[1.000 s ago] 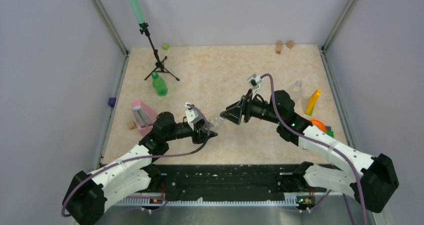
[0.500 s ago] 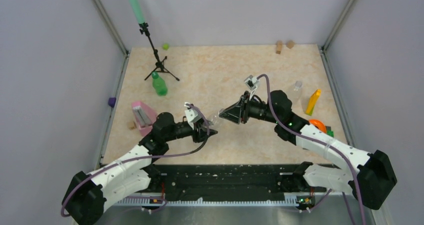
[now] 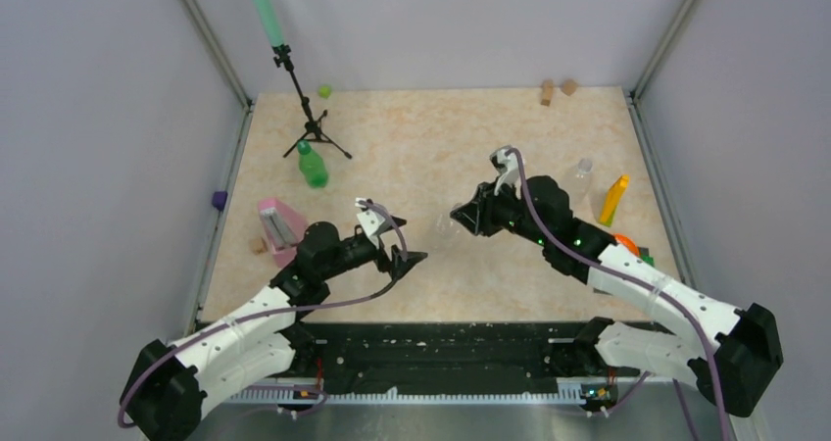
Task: Unscrew the bottle caps
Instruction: Place the plastic bottle at the center of the board.
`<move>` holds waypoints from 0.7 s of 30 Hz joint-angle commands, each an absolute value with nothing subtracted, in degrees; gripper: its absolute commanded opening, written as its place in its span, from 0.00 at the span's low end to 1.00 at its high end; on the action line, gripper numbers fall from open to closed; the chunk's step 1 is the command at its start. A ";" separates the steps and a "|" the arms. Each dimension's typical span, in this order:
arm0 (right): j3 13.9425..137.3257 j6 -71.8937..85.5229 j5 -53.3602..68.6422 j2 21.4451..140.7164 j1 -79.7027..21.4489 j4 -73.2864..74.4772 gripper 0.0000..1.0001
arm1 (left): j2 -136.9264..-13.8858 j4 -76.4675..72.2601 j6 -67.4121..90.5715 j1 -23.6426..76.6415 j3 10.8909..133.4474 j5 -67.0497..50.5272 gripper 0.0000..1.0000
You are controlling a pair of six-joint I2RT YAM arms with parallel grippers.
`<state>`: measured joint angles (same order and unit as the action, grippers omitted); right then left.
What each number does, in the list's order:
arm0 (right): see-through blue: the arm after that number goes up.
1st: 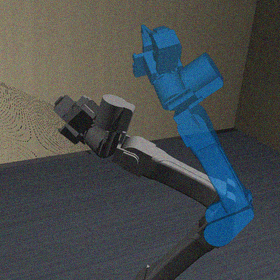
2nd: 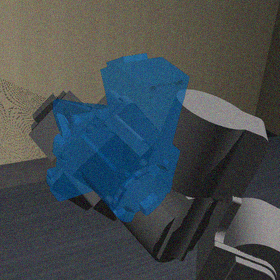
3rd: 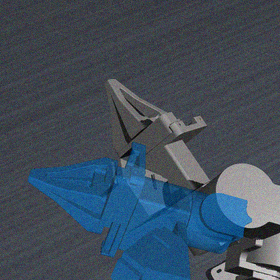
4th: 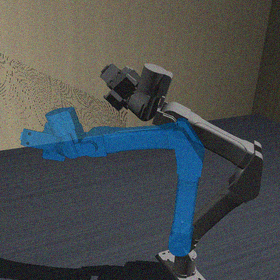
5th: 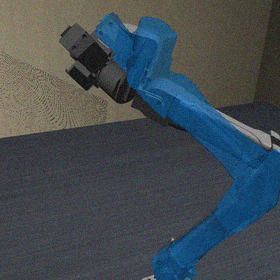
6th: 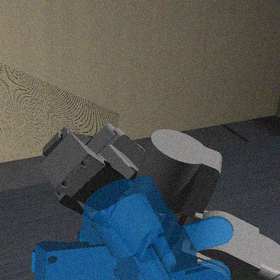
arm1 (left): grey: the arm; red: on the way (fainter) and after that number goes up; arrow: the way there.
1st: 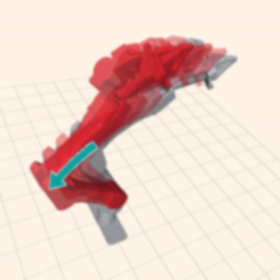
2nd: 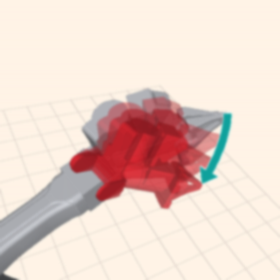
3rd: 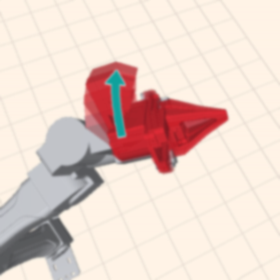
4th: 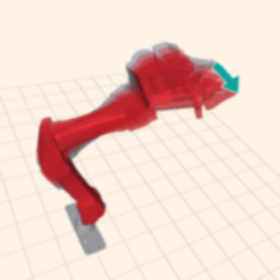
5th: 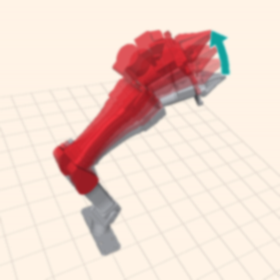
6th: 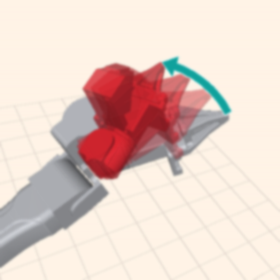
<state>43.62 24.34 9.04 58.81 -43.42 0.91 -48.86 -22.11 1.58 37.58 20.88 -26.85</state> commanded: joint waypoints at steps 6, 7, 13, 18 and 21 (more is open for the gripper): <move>58.05 15.09 -29.13 62.76 -44.03 20.04 0.00 | -41.59 -23.91 3.35 37.68 17.59 -9.47 0.93; 58.94 14.60 -31.17 63.71 -43.91 20.83 0.00 | -40.85 -24.01 3.69 37.66 17.22 -8.27 0.93; 62.21 14.38 -30.67 67.18 -39.69 23.49 0.00 | -36.90 -23.86 3.09 37.69 15.72 -5.28 0.93; 61.83 14.94 -31.34 69.43 -37.11 23.59 0.00 | -35.59 -23.86 3.20 37.62 14.97 -4.78 0.94; 61.43 15.56 -30.14 70.08 -36.06 23.36 0.00 | -35.96 -24.95 3.35 37.64 14.25 -5.27 0.93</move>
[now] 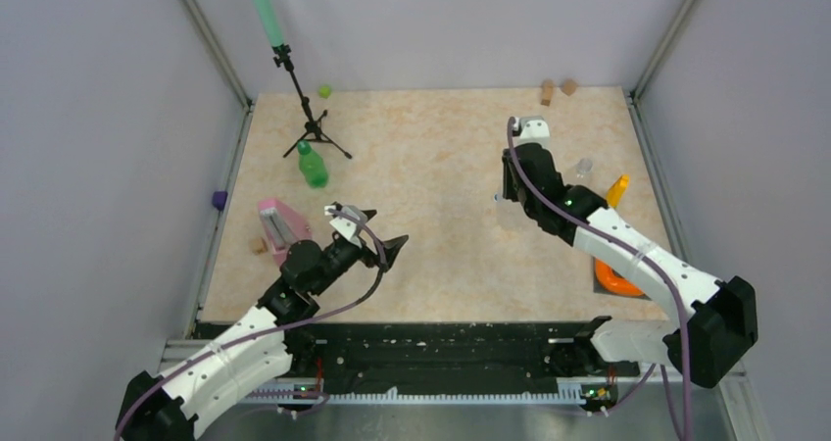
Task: Unscrew the bottle caps
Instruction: Place the plastic bottle at the center of the board.
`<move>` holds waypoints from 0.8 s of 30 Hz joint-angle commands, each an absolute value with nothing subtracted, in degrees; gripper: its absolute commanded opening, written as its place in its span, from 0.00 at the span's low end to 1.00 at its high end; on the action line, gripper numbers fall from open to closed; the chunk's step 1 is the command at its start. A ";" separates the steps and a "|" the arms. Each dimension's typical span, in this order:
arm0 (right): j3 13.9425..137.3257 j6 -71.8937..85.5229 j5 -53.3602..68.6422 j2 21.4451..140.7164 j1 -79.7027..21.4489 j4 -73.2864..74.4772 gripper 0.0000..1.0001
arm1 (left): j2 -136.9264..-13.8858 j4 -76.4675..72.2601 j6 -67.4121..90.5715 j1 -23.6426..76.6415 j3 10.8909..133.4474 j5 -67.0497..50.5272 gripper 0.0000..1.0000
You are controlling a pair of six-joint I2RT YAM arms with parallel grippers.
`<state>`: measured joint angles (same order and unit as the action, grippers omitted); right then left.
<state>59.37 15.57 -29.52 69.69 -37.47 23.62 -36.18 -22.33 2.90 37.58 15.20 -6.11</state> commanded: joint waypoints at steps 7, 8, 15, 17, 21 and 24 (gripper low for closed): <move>58.68 16.37 -26.44 69.84 -32.49 20.49 0.06 | -36.21 -24.72 3.60 37.71 14.16 -5.34 0.93; 58.49 16.54 -26.17 69.93 -32.30 20.44 0.08 | -36.19 -24.70 3.58 37.63 14.17 -5.40 0.94; 57.73 17.22 -24.74 70.31 -31.60 20.03 0.30 | -36.79 -24.80 3.73 37.66 14.05 -5.45 0.93; 57.69 17.26 -24.68 70.08 -31.56 20.03 0.34 | -36.96 -24.74 3.86 37.63 14.07 -5.58 0.94; 57.37 17.26 -24.57 69.48 -31.49 19.76 0.39 | -37.16 -24.74 3.89 37.62 13.90 -5.62 0.94; 57.43 17.11 -24.59 69.47 -31.46 19.97 0.39 | -37.11 -24.54 4.03 37.66 14.02 -5.50 0.94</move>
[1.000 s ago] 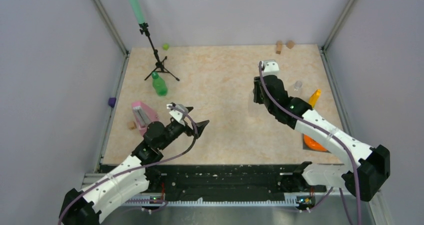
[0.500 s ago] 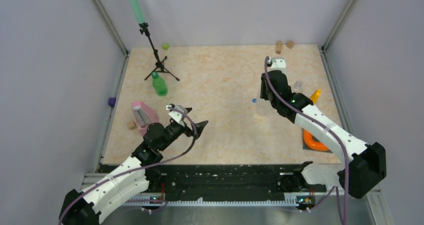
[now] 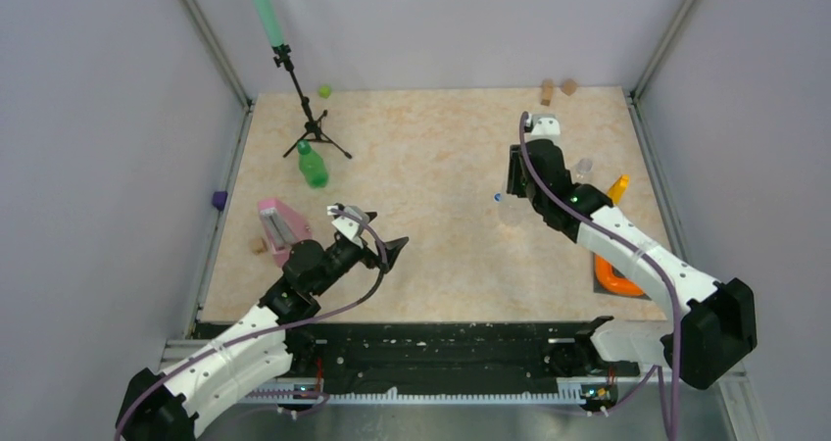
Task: Unscrew the bottle caps
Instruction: Place the plastic bottle at the center of the board.
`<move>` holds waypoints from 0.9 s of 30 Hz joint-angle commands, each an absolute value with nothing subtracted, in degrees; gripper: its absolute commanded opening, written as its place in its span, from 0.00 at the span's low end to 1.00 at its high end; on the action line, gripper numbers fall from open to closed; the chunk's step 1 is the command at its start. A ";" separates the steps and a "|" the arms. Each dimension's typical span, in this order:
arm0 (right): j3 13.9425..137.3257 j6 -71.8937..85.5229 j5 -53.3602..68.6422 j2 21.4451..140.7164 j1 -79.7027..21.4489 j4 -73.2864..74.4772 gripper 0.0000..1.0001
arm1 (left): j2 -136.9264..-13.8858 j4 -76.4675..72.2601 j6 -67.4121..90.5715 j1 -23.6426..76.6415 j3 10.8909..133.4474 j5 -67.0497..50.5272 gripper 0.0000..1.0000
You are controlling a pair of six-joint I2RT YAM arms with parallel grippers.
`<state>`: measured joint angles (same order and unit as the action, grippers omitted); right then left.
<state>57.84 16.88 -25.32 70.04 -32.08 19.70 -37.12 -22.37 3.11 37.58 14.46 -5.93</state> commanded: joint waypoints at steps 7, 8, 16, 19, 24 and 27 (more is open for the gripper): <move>57.84 16.48 -24.71 68.76 -31.38 20.00 0.46 | -36.75 -24.57 4.67 37.65 13.83 -2.68 0.95; 57.97 16.19 -24.69 68.67 -31.38 19.87 0.46 | -36.56 -24.67 4.74 37.69 13.74 -2.22 0.95; 59.67 15.06 -24.65 68.78 -31.38 20.63 0.52 | -36.42 -24.96 4.68 37.66 13.27 -0.83 0.95; 60.01 14.19 -24.11 68.59 -31.38 20.62 0.55 | -36.39 -24.96 5.13 37.62 13.36 0.44 0.97; 61.04 13.08 -24.51 68.57 -31.38 21.27 0.59 | -36.31 -25.13 5.25 37.62 13.50 3.05 0.97; 61.75 12.64 -24.64 68.74 -31.38 21.82 0.60 | -36.21 -25.14 5.10 37.64 13.62 3.40 0.97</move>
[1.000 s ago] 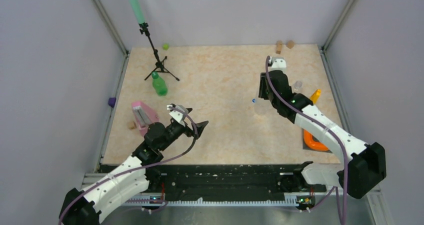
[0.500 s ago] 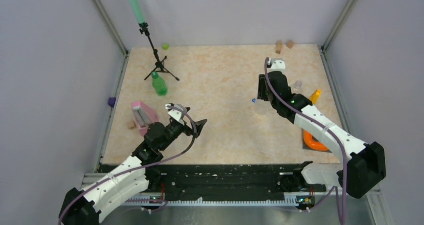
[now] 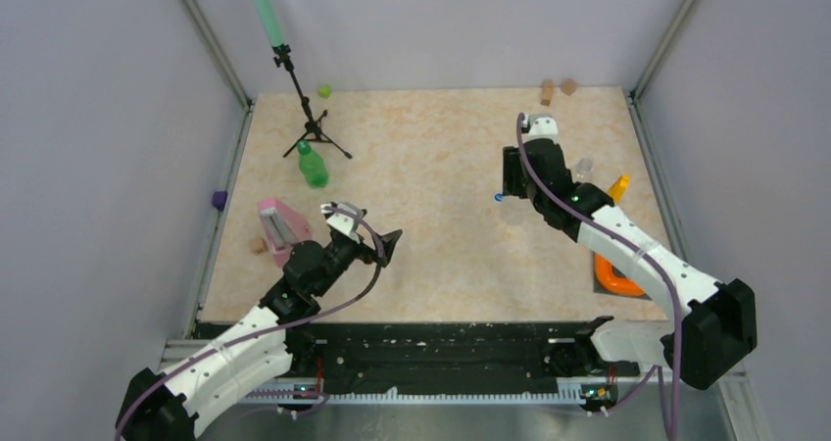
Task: Unscrew the bottle caps
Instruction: Place the plastic bottle at the center of the board, then pick up the plastic bottle at the center of the board.
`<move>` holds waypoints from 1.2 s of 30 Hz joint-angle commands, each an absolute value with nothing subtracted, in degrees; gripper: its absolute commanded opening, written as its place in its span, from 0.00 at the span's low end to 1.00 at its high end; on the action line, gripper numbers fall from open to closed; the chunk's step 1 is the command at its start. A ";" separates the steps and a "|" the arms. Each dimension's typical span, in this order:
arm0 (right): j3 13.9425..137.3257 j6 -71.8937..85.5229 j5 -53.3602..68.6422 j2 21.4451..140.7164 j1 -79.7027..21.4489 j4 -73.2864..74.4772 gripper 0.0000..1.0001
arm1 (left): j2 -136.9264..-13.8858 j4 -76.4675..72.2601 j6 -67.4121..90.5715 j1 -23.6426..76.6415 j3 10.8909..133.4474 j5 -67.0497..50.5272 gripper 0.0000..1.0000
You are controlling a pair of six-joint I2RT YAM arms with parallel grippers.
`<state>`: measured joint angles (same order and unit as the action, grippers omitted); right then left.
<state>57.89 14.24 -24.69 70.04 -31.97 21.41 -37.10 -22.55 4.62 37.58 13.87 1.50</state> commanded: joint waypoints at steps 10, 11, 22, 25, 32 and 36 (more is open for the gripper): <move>67.11 10.17 -25.85 68.12 -31.42 23.71 0.64 | -36.53 -25.23 4.31 37.62 14.23 6.99 0.98; 68.26 9.71 -25.31 67.83 -31.38 24.19 0.64 | -36.68 -25.27 4.25 37.62 14.42 8.53 0.98; 74.95 8.14 -15.13 64.37 -43.80 24.97 0.67 | -51.50 -19.09 3.32 32.11 30.80 28.21 0.99; 72.52 9.31 -16.78 64.05 -49.34 23.21 0.67 | -55.22 -15.91 4.90 27.41 36.08 27.29 0.99; 64.42 13.23 -13.94 59.92 -52.48 17.88 0.67 | -63.35 -6.70 9.35 16.52 47.65 25.07 0.99; 61.71 14.26 -12.39 58.00 -52.90 16.85 0.67 | -67.77 -5.50 11.19 10.92 50.87 21.86 0.99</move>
